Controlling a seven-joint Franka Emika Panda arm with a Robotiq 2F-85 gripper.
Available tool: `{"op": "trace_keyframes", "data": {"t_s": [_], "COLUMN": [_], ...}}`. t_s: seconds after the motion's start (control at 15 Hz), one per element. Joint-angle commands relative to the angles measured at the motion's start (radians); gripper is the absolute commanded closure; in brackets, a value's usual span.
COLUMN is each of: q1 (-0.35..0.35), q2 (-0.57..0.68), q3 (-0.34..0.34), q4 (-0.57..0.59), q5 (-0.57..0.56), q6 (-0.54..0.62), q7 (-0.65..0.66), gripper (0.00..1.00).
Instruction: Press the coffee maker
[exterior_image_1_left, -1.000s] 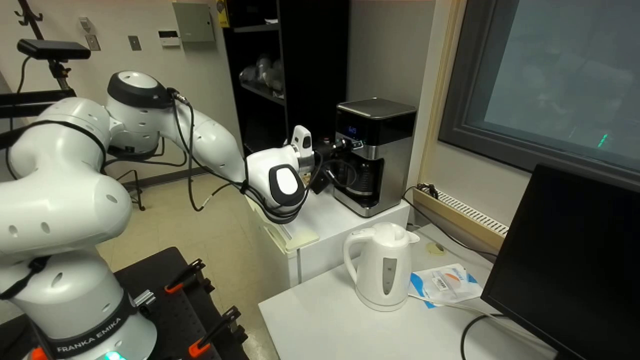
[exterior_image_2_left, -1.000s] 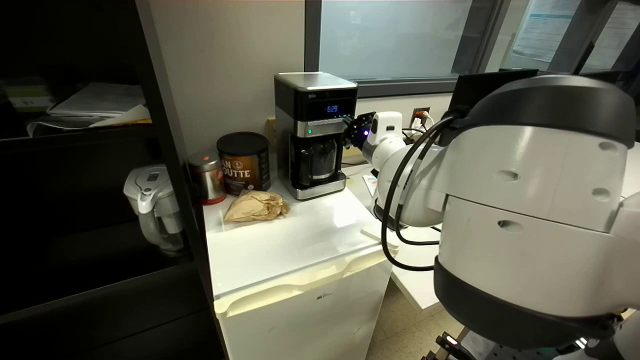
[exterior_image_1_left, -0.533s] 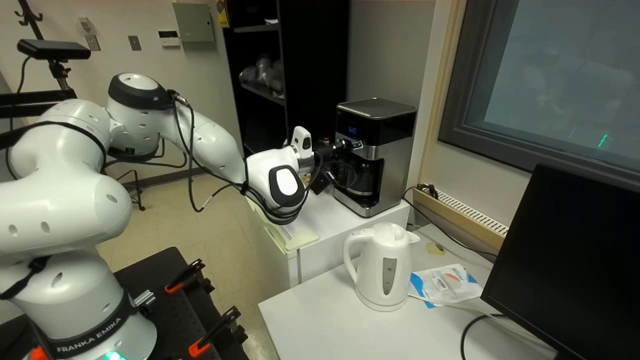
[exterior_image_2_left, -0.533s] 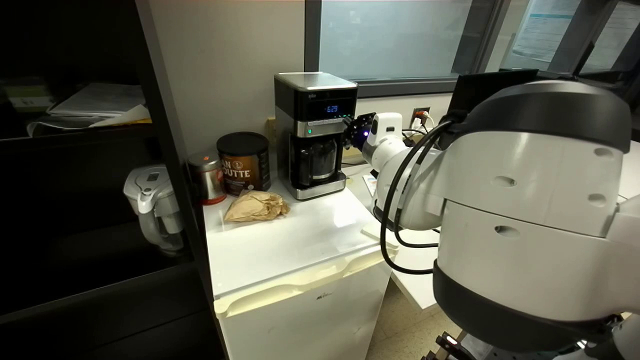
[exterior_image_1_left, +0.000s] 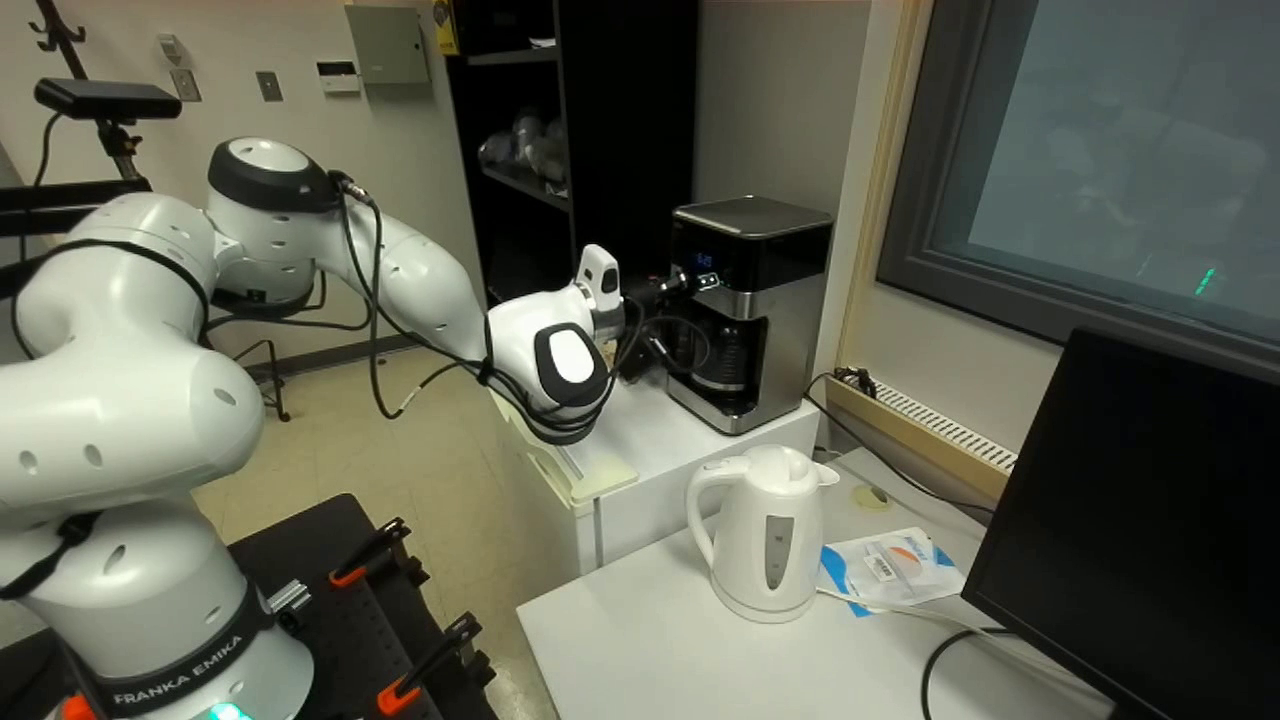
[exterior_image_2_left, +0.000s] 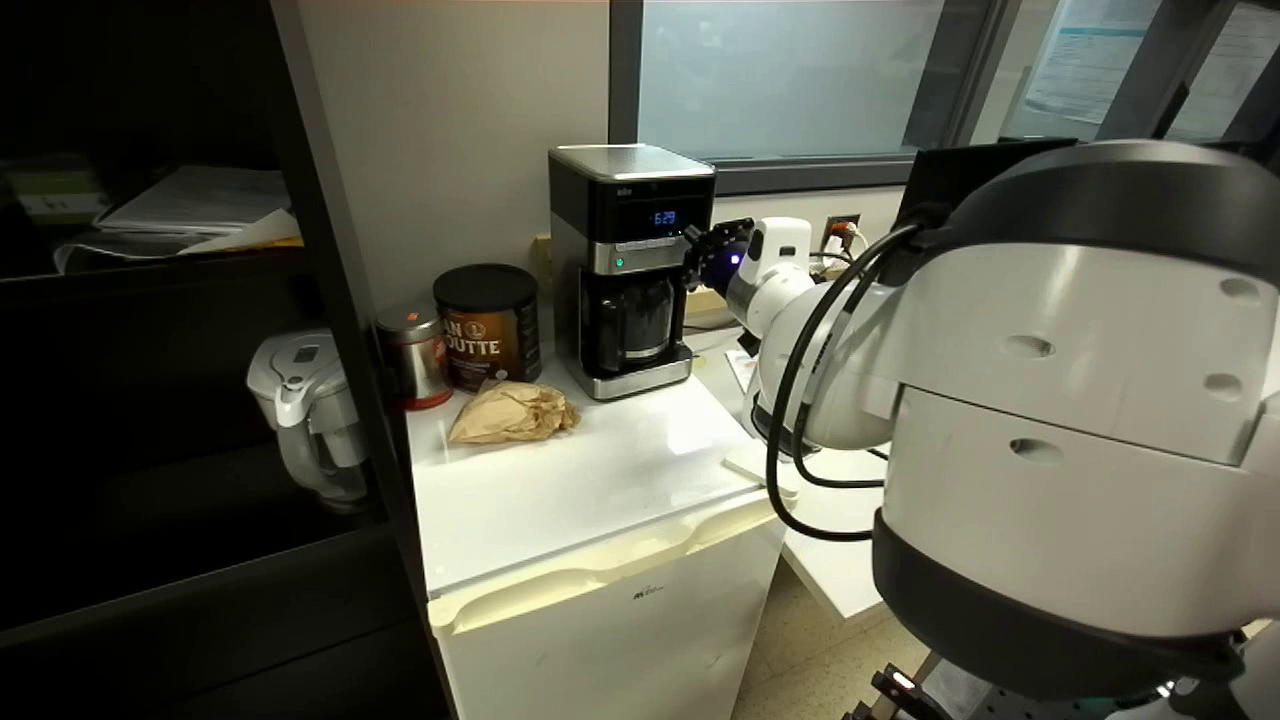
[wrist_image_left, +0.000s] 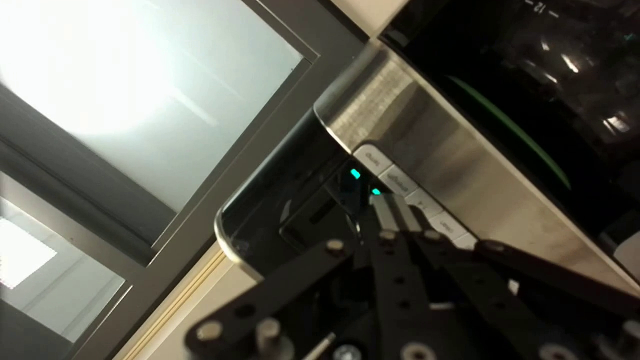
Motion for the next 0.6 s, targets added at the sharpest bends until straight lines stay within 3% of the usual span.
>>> {"op": "trace_keyframes", "data": {"t_s": [0.0, 0.53], "q1": [0.026, 0.078], "q2": [0.098, 0.336], "q3": [-0.022, -0.073], "q4": [-0.070, -0.192], "q5": [-0.096, -0.321], "q6": [0.025, -0.035], "q7": [0.041, 0.044], "gripper": [0.97, 0.97]}}
